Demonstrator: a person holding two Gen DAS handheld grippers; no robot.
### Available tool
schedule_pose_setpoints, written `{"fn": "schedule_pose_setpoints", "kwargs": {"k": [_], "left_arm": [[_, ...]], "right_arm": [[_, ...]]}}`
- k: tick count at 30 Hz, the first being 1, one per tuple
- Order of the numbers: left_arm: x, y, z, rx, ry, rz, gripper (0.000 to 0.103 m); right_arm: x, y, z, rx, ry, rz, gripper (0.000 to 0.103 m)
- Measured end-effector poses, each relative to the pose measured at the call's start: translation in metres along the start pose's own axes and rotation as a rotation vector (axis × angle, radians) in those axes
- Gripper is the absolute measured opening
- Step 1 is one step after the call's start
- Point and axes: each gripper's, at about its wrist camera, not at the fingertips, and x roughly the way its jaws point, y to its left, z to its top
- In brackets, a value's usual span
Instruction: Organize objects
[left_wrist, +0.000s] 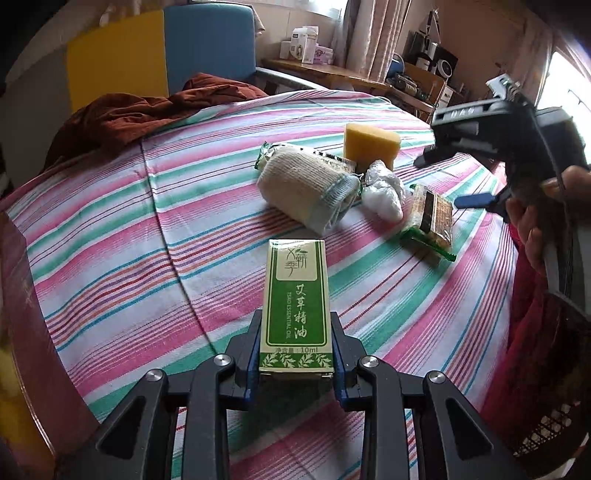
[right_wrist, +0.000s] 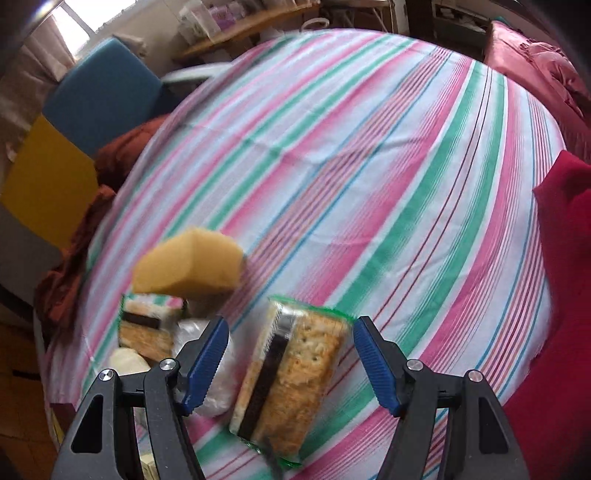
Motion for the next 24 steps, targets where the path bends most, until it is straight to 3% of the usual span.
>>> {"fn": "schedule_pose_setpoints", "kwargs": {"k": [9, 10, 12, 15, 24], "left_arm": [[-0.001, 0.003, -0.001, -0.021, -0.013, -0.013, 0.032], [-0.001, 0.003, -0.002, -0.024, -0.014, -0.012, 0.032], [-0.001, 0.003, -0.002, -0.030, -0.017, -0.012, 0.032], [-0.001, 0.003, -0.003, -0.033, -0.024, -0.008, 0.032], [-0.001, -0.003, -0.006, 0.000, -0.032, 0.015, 0.031]], "right_arm": [[0.009, 0.010, -0.010, -0.096, 0.057, -0.064, 0.071], [0.009, 0.011, -0.010, -0.107, 0.058, -0.064, 0.068], [0.008, 0.015, -0.011, -0.144, 0.055, -0.059, 0.051], [0.006, 0.017, -0.012, -0.175, 0.049, -0.028, 0.050], [-0.027, 0.010, -0.012, -0.205, -0.097, 0.040, 0.048]]}}
